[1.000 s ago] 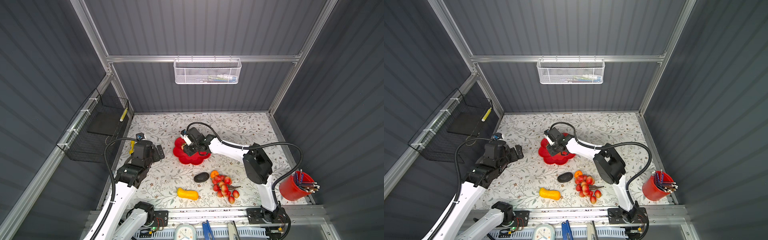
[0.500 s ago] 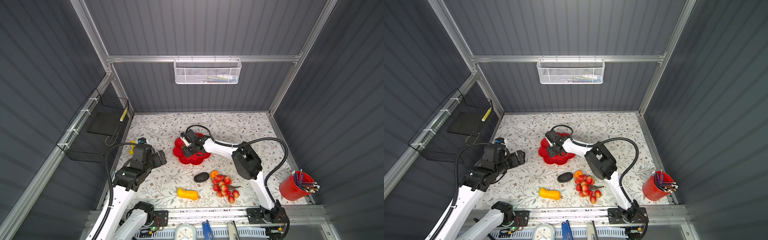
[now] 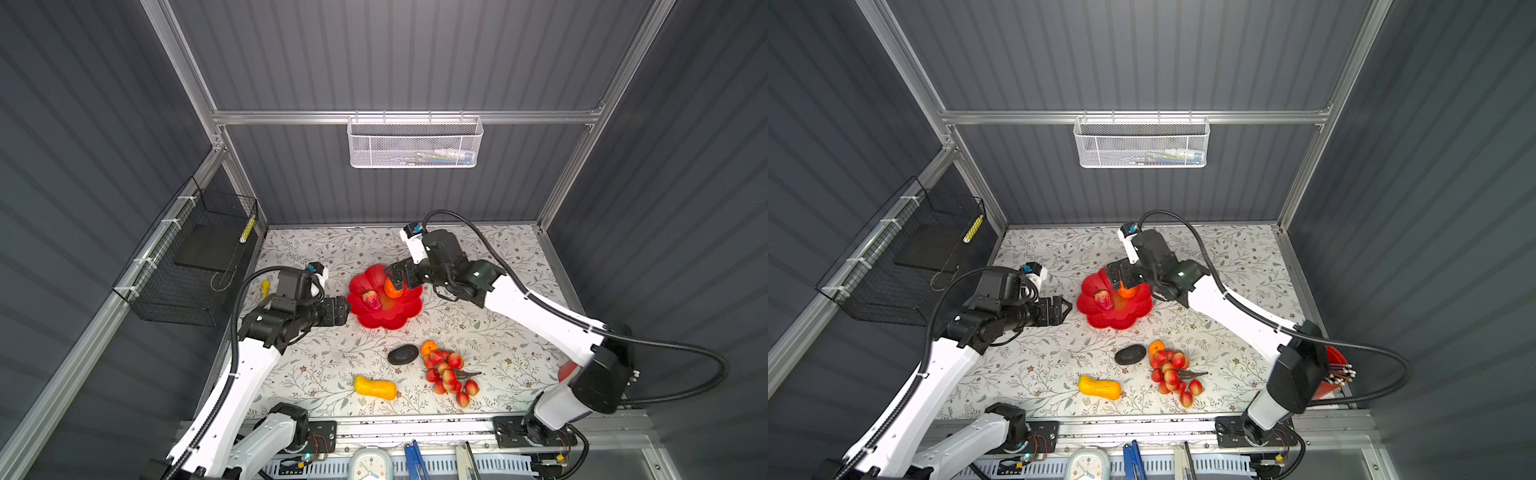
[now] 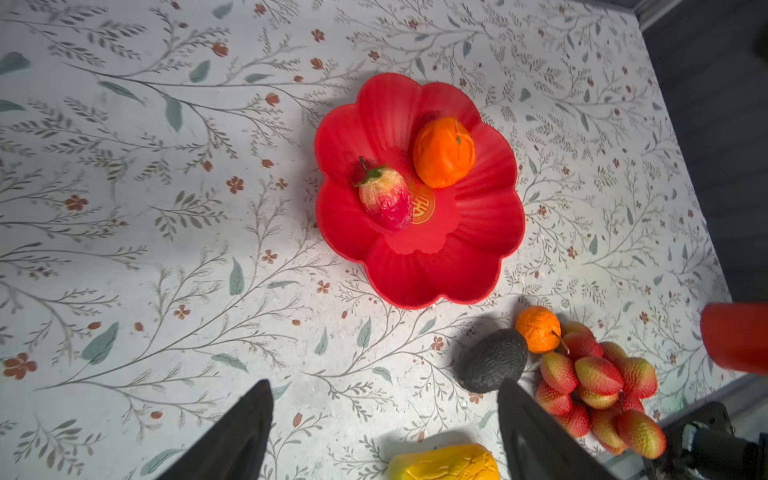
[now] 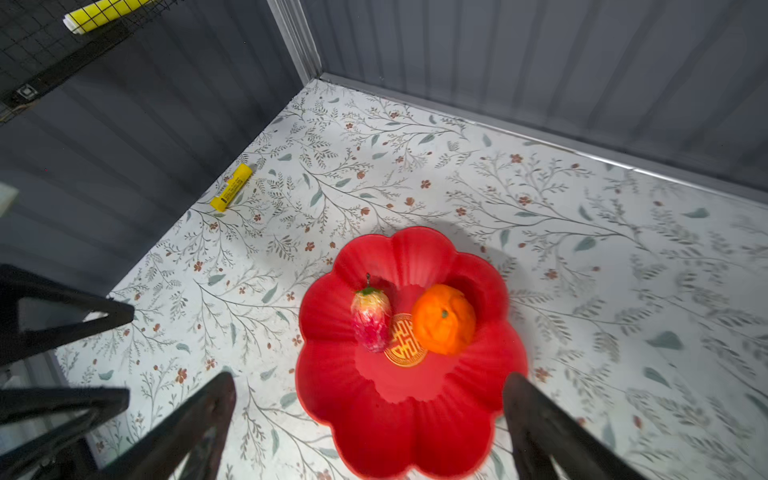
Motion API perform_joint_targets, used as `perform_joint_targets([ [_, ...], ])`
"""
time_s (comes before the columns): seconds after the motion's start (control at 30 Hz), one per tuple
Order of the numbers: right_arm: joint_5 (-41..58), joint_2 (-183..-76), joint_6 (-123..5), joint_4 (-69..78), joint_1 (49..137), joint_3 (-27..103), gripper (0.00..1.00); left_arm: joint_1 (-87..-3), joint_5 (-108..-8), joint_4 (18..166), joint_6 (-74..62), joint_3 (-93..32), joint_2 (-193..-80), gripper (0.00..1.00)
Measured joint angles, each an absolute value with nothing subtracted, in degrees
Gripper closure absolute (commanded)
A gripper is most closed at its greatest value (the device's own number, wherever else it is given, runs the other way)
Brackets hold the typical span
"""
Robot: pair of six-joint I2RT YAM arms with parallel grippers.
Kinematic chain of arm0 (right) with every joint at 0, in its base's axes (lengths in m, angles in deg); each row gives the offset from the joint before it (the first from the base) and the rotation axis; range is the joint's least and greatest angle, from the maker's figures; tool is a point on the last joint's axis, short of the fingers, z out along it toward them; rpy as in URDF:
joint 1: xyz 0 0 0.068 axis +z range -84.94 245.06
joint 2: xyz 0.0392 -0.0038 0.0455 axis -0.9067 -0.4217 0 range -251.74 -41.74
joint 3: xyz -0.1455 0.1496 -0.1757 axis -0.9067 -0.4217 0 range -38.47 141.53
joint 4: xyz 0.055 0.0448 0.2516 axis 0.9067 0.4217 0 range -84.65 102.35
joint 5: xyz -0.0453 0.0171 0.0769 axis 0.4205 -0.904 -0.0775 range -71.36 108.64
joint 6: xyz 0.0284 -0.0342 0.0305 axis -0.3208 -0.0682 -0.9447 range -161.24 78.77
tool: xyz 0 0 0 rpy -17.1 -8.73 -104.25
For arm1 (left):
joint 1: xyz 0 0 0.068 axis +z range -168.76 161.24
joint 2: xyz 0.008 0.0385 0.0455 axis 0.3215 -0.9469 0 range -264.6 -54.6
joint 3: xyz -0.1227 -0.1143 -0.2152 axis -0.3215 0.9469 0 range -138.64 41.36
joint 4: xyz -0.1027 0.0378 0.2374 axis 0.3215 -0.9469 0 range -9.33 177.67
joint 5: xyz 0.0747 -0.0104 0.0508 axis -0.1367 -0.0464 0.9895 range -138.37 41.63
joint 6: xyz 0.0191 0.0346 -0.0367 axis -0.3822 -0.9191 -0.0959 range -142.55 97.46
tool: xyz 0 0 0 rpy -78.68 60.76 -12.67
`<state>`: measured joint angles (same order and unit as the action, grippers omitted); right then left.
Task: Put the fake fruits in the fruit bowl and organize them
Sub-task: 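Release the peach into the bowl while the left gripper reaches for the squash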
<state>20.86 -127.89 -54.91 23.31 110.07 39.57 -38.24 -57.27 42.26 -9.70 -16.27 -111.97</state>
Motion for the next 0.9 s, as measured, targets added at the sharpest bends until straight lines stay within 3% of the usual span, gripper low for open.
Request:
perform_joint_targets([
  [0.3,23.2,-114.6,-57.7,18.3,103.4,19.7,0.01,-62.5,-48.0,39.2,-8.3,-18.5,-118.6,0.17],
  [0.7,21.6,-107.6,-58.7,12.2,98.0,11.1,0.01,-92.5,-29.4,32.4,36.6,-10.6,-120.6,0.1],
  [0.9,21.0,-104.7,-58.6,11.8,97.5,8.4,0.01,-100.3,-26.4,31.3,53.6,-9.5,-128.1,0.06],
])
